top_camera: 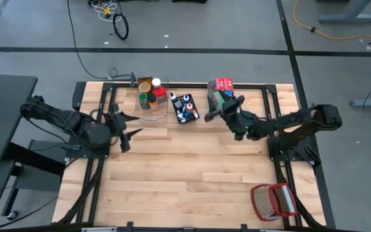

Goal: Pick & Place Kitchen Items
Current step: Return to Home Position

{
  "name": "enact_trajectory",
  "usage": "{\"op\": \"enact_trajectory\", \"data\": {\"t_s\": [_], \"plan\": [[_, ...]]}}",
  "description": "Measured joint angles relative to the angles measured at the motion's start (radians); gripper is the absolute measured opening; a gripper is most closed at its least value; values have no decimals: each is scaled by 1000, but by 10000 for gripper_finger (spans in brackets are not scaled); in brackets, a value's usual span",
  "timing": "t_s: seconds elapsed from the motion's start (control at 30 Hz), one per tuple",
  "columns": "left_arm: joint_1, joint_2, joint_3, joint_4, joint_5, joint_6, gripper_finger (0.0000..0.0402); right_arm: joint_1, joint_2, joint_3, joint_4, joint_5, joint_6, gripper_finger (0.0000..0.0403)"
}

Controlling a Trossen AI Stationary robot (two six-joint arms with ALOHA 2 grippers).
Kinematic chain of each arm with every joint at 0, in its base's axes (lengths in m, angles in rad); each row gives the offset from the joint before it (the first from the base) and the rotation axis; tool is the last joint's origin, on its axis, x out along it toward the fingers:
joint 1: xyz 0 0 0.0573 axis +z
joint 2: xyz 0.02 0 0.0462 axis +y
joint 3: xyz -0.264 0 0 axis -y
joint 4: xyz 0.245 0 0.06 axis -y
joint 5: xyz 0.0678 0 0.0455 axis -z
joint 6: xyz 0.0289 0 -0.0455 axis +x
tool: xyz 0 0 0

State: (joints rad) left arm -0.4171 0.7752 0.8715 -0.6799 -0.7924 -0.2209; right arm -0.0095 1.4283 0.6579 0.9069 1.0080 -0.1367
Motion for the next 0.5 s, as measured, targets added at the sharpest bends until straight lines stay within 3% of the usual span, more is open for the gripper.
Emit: {"op": "enact_trajectory", "data": {"t_s": [0.2,0.5], "plan": [[0,-154,0,-55,5,-11,222,147,-119,0,-96,-213,-146,274],[0,-347,-49,-73,27,-20,222,308,-285,0,-400,-378,-105,274]]}}
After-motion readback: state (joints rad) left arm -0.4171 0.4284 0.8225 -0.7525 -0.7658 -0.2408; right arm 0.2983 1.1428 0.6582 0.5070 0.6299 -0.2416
